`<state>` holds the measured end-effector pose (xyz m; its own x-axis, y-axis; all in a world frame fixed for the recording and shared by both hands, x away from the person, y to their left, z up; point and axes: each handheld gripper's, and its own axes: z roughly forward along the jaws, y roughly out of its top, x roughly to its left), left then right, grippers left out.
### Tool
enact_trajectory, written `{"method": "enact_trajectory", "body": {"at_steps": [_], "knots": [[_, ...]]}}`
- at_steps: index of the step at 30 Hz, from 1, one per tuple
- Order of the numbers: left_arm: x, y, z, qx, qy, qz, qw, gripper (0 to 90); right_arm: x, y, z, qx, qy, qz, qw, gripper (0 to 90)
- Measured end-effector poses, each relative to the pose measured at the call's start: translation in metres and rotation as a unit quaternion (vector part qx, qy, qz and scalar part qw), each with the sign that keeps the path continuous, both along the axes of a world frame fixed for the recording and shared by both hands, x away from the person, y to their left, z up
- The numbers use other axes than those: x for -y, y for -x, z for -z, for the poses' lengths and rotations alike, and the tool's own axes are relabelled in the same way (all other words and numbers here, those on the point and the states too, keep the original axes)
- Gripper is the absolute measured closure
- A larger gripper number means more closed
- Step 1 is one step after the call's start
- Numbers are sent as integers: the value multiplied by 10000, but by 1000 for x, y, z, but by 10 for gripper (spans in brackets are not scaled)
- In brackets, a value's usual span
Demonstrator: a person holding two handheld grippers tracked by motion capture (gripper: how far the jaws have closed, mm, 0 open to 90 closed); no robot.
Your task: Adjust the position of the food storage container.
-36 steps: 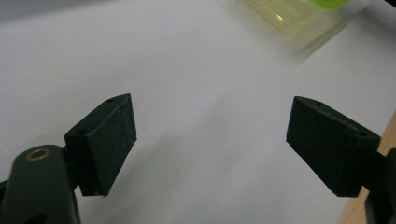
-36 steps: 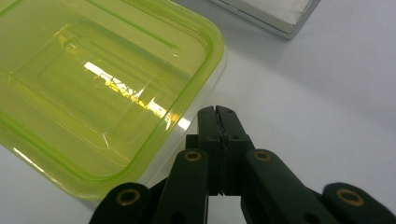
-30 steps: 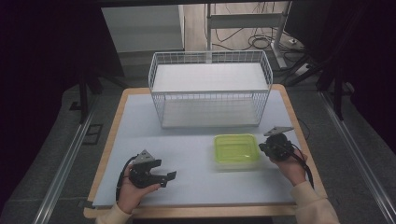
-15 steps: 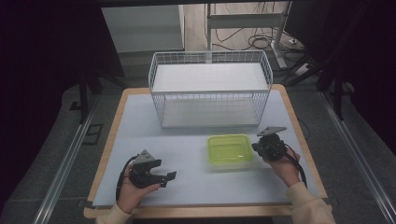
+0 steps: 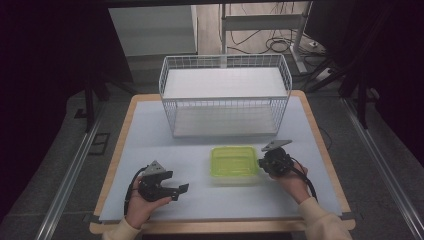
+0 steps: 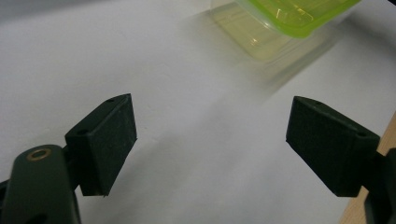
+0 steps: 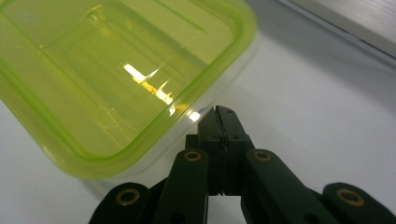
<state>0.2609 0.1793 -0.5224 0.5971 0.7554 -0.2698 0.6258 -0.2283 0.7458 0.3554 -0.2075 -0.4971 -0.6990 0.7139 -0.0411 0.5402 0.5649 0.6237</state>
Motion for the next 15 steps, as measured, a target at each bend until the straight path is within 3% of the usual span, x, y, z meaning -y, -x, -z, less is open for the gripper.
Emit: {"method": "enact_trajectory", "body": {"at_steps": [5, 15], "knots": [[0, 0, 0, 3, -8, 4, 10000, 157, -12, 3, 2, 33, 33, -123, 9999, 900], [1, 0, 1, -9, -17, 7, 10000, 157, -15, -1, 5, 60, 48, -112, 9999, 900]]}}
